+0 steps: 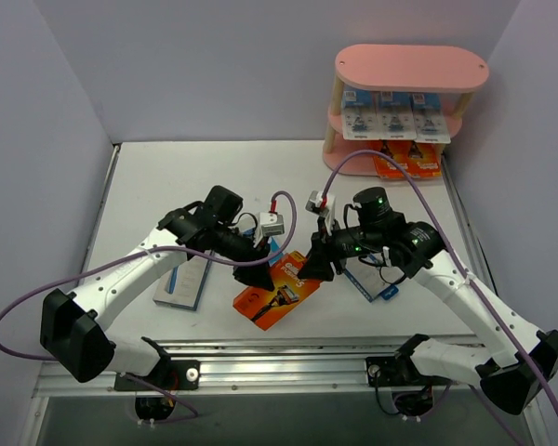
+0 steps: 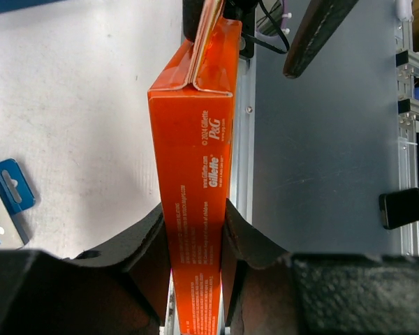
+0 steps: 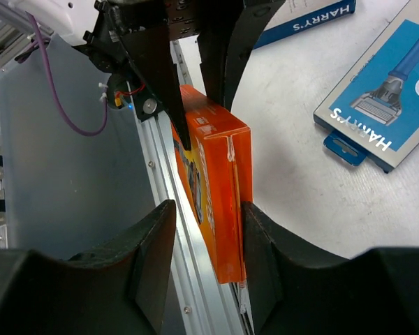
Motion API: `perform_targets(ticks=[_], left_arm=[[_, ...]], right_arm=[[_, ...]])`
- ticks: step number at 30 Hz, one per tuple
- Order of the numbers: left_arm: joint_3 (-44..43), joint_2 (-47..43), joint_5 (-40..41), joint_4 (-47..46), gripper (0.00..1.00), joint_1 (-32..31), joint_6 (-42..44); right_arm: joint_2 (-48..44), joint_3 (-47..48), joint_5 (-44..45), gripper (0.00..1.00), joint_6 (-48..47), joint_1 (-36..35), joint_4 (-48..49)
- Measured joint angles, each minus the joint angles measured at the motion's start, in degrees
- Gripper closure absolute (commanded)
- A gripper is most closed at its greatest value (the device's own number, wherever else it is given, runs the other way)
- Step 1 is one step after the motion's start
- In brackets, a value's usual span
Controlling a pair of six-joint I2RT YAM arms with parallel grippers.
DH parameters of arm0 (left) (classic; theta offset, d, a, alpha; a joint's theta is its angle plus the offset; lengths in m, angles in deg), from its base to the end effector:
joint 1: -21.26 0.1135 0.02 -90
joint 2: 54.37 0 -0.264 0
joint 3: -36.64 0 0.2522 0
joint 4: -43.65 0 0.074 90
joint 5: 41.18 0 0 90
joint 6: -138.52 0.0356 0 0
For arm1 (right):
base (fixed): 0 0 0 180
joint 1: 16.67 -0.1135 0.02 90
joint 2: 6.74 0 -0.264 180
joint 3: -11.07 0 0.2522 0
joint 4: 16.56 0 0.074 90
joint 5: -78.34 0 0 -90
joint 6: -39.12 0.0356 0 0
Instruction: Place and organize the shaving razors onto the shelf
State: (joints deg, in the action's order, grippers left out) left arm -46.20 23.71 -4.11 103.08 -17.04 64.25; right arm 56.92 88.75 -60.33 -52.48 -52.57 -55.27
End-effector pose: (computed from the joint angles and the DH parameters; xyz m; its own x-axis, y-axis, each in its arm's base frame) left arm 0.1959 -0.1909 0.3149 -0.4168 0.5374 -0.7331 0.8817 0.0430 -0.4698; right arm 0.1756 0.1601 0.3705 -0.3120 -0.2486 -0.9170 -0.9490 0.1280 0.2882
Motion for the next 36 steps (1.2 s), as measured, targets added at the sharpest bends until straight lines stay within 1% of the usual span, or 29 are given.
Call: perform_targets(ticks=[1,2,5,15,27,36], left_arm=[[-0.42,0.63,0.00,0.74,0.98,0.00,0.22],[-0.66,1.14,0.02,1.14,0.98,0.00,0.50],[-0.92,2.03,-0.37,2.05,0.98,-0.04,1.42],[-1.03,1.57,0.35,3.80,0.98,-0.28,2.51],[-4.13,1.31,3.45,8.44,0.98,-0.28,2.80],[-4.39,-0.83,3.91,8.98,0.98,-0.28,2.73]], right_arm=[[0.00,0.00,0.02,0.65,0.00,-0.20,0.00],[0.00,0.00,0.11,0.68,-0.09,-0.24,-0.09],[0.00,0.00,1.53,0.71,-0.42,-0.87,-0.76],[0.00,-0.02,3.78,0.71,-0.61,-2.80,-1.03],[0.83,-0.07,5.42,0.71,0.15,-3.58,0.04],[1.03,-0.07,6.45,0.73,0.48,-3.91,-0.04]])
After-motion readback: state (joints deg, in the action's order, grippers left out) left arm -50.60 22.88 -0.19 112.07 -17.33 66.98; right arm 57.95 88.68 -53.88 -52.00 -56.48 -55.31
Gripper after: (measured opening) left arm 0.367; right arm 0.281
